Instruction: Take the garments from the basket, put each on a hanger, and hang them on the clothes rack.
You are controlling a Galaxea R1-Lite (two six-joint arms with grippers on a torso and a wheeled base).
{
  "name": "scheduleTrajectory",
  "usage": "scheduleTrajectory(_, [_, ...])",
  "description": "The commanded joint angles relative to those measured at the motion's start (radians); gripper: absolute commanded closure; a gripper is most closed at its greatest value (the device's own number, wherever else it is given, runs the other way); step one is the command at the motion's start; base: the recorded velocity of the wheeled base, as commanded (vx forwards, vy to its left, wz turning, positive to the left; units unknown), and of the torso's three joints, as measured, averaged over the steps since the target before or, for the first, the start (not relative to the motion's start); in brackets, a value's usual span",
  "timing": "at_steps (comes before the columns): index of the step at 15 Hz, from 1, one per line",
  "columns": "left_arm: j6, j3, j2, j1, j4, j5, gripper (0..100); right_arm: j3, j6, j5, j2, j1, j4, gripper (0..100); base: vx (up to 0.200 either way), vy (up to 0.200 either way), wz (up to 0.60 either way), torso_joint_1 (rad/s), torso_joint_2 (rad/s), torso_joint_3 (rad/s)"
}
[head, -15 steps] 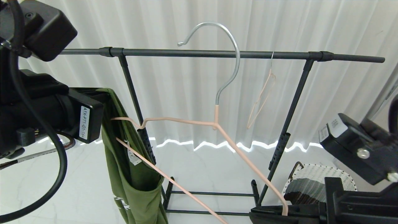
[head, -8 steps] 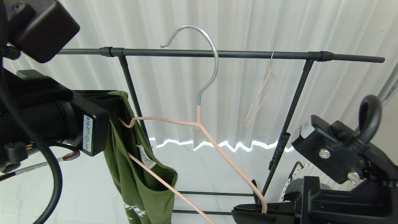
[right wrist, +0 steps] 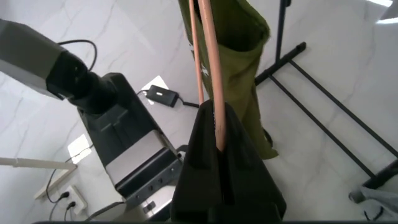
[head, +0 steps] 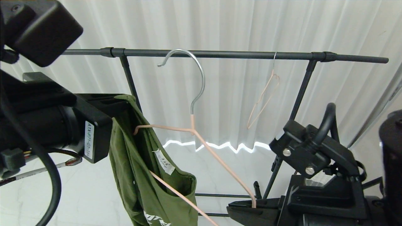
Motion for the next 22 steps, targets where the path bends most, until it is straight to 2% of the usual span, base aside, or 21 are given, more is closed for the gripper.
scheduleTrajectory(1, [0.029, 0.008, -0.004, 0.106, 0.002, 0.012, 100, 0.018, 0.001, 0.002, -0.065, -0.024, 0.026, 100, 0.000, 0.000, 0.00, 0.000, 0.00, 0.000])
scheduleTrajectory(3, [0.069, 0.008, 0.000, 0.169, 0.000, 0.004, 100, 0.050, 0.001, 0.013, -0.122, -0.022, 0.049, 100, 0.000, 0.000, 0.00, 0.000, 0.00, 0.000])
scheduleTrajectory(4, [0.070, 0.006, 0.003, 0.173, 0.000, 0.004, 100, 0.068, 0.001, 0.034, -0.147, -0.019, 0.049, 100, 0.000, 0.000, 0.00, 0.000, 0.00, 0.000])
scheduleTrajectory(6, [0.069, 0.008, 0.008, 0.167, 0.000, -0.005, 100, 0.079, -0.001, 0.090, -0.171, -0.019, 0.042, 100, 0.000, 0.000, 0.00, 0.000, 0.00, 0.000])
scheduleTrajectory(8, [0.069, 0.008, 0.009, 0.124, 0.000, -0.030, 100, 0.076, -0.015, 0.105, -0.154, -0.022, 0.039, 100, 0.000, 0.000, 0.00, 0.000, 0.00, 0.000])
scheduleTrajectory(13, [0.067, 0.008, 0.005, 0.088, 0.000, -0.030, 100, 0.079, -0.025, 0.080, -0.068, -0.067, -0.035, 100, 0.000, 0.000, 0.00, 0.000, 0.00, 0.000])
scheduleTrajectory(16, [0.066, 0.002, 0.003, 0.089, -0.001, -0.016, 100, 0.074, -0.022, 0.013, -0.044, -0.113, -0.043, 100, 0.000, 0.000, 0.00, 0.000, 0.00, 0.000])
scheduleTrajectory(19, [0.057, 0.008, 0.002, 0.084, -0.003, -0.014, 100, 0.074, -0.016, -0.004, -0.042, -0.113, -0.066, 100, 0.000, 0.000, 0.00, 0.000, 0.00, 0.000])
scheduleTrajectory(22, [-0.005, 0.000, 0.013, 0.018, -0.003, -0.014, 100, 0.071, -0.021, 0.010, -0.006, -0.102, -0.155, 100, 0.000, 0.000, 0.00, 0.000, 0.00, 0.000])
